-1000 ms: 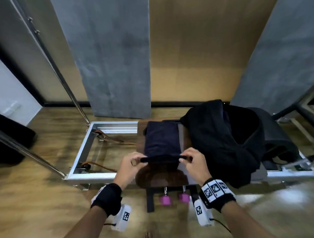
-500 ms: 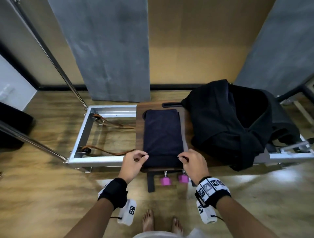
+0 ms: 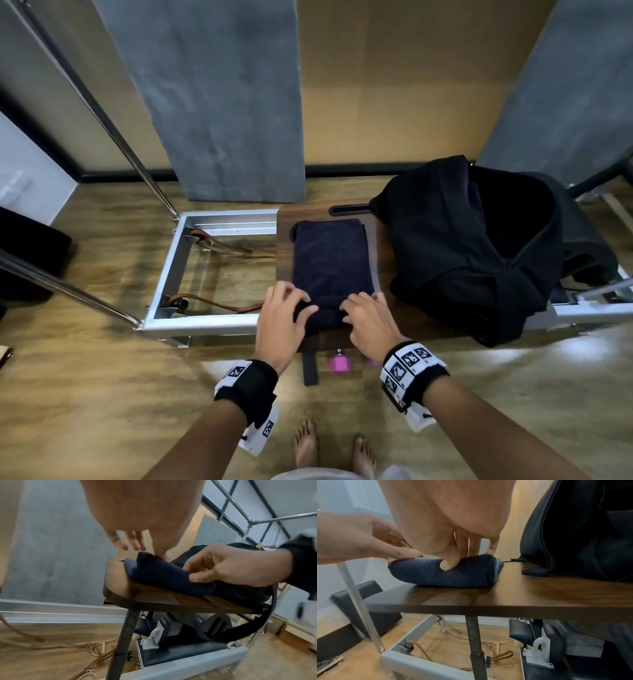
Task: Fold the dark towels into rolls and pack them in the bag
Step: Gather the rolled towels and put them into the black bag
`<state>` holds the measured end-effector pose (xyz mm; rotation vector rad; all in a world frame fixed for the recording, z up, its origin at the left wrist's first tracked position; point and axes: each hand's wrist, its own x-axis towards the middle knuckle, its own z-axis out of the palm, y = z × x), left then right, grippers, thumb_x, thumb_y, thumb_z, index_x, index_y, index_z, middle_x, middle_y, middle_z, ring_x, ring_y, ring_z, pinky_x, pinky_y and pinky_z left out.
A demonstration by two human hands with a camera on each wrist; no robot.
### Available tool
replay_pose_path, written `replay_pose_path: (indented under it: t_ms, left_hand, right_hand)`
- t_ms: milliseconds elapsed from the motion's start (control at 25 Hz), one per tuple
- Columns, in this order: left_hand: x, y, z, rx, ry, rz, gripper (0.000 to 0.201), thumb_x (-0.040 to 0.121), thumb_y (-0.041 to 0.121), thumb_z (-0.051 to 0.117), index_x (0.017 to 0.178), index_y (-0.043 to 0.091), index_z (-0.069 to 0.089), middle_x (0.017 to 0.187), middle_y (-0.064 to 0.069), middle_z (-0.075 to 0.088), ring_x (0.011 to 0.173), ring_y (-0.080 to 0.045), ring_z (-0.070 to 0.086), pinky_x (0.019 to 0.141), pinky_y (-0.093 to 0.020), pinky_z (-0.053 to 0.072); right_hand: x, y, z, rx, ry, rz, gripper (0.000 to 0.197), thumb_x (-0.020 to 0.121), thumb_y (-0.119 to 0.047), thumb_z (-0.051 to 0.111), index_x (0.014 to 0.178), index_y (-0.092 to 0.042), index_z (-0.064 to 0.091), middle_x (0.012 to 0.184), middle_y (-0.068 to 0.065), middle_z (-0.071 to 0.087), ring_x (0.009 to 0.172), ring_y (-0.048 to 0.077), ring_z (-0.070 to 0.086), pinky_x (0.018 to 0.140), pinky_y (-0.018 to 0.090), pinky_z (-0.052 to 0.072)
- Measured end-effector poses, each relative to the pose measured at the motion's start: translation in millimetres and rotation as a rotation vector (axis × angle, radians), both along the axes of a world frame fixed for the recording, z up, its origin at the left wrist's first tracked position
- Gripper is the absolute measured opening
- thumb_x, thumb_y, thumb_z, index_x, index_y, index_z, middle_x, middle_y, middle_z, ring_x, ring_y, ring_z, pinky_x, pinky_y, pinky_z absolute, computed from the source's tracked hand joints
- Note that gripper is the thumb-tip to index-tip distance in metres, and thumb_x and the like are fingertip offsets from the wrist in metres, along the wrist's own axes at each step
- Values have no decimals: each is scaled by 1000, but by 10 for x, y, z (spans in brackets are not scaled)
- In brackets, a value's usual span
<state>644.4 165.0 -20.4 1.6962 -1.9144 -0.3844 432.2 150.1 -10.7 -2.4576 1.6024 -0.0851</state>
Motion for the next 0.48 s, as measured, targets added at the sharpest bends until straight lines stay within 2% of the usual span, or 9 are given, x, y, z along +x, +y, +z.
replay_pose_path:
  t_ms: [80,120,200,240,280,320,360,400,480]
  left_hand:
    - [-37,-12,-5,-23,-104,-163,33,96,58,66,112,30,73,112,13,59,107,-12,52,84,-33,42]
    - [-44,-31,-12,13,-169,-184,38,97,61,63,117,30,74,114,14,63,108,-12,54,86,-36,42]
    - [-48,-105,-37,75,-226,-147,32,100,52,63,118,30,74,113,16,67,110,-13,56,89,-38,39]
    - [-51,-159,-43,109,-219,-115,26,102,46,62,117,30,75,111,16,68,110,-14,57,89,-39,37]
    - [-63,-223,-39,146,-216,-87,21,104,41,61,115,30,74,109,15,69,110,-15,56,90,-39,35]
    - [-83,-285,-28,189,-227,-61,18,105,36,59,113,31,74,108,13,69,110,-15,55,89,-39,33]
    - [-109,-356,-21,226,-242,-42,18,106,32,56,111,31,73,106,12,69,109,-16,54,88,-39,31]
    - [-129,-420,-23,245,-249,-34,18,107,29,54,108,31,72,104,10,69,108,-17,54,88,-39,30]
    - [-140,-475,-40,227,-217,-40,12,106,27,54,108,32,65,98,11,64,105,-19,55,88,-40,30]
  right_hand:
    - [21,-124,57,72,-56,-63,29,90,-8,61,114,-23,65,107,-6,70,107,19,61,92,36,36]
    - [24,-171,76,114,-113,-106,32,89,-5,61,115,-23,62,104,-5,71,106,20,63,88,35,36]
    - [19,-212,98,142,-232,-164,33,92,-4,64,116,-23,53,92,-6,69,96,22,66,78,32,35]
    - [14,-205,114,85,-255,-155,28,95,-11,66,114,-23,51,88,-7,65,93,22,67,77,32,35]
    - [3,-183,123,1,-230,-122,21,97,-23,67,112,-24,54,91,-7,64,94,22,66,79,34,38]
    - [-17,-148,98,-68,-179,-89,23,96,-37,69,112,-24,59,100,-5,65,100,21,65,85,37,43]
    - [-45,-112,69,-103,-117,-57,35,90,-48,73,114,-23,65,112,-2,64,109,21,62,94,41,46]
    - [-65,-87,39,-110,-62,-37,46,84,-52,77,118,-22,68,121,1,62,117,22,58,99,45,46]
    - [-69,-99,-19,-108,10,-28,47,83,-41,82,124,-24,66,125,-1,58,121,21,54,103,46,42]
